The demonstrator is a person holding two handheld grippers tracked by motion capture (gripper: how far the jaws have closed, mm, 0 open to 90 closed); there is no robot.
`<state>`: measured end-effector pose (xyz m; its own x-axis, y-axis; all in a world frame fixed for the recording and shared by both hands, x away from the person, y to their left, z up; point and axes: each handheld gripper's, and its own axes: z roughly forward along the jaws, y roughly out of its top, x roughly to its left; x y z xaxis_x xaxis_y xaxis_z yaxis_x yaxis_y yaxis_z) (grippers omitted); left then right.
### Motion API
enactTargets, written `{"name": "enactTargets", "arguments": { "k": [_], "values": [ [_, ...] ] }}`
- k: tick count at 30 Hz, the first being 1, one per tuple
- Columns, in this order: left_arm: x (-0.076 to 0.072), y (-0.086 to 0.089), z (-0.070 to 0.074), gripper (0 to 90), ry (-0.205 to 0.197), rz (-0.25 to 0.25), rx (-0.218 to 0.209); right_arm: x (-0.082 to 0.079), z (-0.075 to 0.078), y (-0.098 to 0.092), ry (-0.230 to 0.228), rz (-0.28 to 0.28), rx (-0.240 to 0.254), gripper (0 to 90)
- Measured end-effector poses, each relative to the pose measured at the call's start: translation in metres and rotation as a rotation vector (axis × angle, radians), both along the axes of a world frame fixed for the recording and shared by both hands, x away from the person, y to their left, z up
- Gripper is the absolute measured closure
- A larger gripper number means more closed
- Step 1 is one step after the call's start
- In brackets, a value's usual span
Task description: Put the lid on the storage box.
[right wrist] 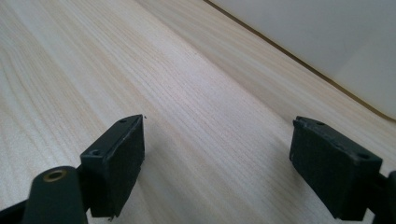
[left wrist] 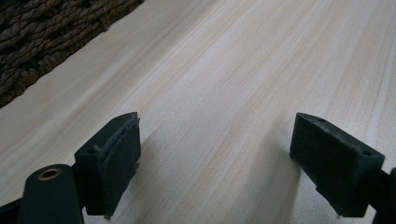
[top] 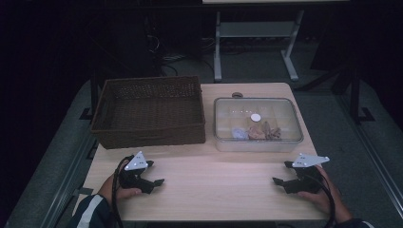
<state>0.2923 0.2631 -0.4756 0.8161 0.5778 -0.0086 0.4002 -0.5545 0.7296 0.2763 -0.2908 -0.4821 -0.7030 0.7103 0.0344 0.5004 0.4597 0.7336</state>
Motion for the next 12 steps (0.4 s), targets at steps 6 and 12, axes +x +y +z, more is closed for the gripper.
{"name": "enactTargets", "arguments": {
  "k": [6,12],
  "values": [
    [0.0003,0.0000,0.0001,15.6,0.000,0.001,0.002,0.0000,0.0000,0.0000,0.000,0.000,0.000,17.2],
    [0.0004,0.0000,0.0001,15.6,-0.001,0.006,0.001,0.0000,0.0000,0.0000,0.000,-0.001,0.000,17.1]
  ]
}}
